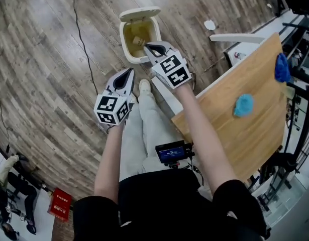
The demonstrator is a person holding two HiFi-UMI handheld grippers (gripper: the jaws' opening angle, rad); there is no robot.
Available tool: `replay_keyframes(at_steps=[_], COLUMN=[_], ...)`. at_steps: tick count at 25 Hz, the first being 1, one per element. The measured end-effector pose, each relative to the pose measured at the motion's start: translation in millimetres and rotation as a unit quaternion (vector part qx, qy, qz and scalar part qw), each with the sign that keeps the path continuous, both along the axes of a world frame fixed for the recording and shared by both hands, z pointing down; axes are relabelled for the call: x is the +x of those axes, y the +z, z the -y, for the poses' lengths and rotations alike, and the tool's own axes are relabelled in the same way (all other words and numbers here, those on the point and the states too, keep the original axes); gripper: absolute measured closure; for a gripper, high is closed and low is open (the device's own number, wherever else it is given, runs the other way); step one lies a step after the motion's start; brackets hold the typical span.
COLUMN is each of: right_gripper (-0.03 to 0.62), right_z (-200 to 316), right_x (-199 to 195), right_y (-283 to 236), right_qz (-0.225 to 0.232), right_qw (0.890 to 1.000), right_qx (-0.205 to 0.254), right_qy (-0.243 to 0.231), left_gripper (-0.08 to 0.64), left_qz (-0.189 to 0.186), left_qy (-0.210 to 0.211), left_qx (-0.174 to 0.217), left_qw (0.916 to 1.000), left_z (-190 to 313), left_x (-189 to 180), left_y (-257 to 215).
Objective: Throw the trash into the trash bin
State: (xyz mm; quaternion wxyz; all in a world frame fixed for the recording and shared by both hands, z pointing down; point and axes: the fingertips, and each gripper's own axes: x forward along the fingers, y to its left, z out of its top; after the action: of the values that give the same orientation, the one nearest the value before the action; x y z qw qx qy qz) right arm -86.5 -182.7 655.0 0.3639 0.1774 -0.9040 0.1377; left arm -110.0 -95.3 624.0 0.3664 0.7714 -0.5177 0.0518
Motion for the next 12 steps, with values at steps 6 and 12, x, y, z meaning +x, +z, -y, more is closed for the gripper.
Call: replay_keyframes(at_steps=[6,12], right_gripper=[0.595,0.595], right_z=[-35.0,-81.3], right_x=[7.7,16.5], right_y=[-174.0,-297.5], right_qz=[0.087,0.203], right_qw=[0.994,0.973], right_qx=[0.068,0.094], right_qy=[0.025,0.062], left_gripper=[0.551,0.551], left_qz=[0.026,0.037], left_qy=[0.016,-0.024], left_qx=[0.082,0.159], left_qw=[0.9962,0.9863], left_z=[-29.5,-53.1], left_x=[2.2,-16.3], left_y=[-140.2,-243.1])
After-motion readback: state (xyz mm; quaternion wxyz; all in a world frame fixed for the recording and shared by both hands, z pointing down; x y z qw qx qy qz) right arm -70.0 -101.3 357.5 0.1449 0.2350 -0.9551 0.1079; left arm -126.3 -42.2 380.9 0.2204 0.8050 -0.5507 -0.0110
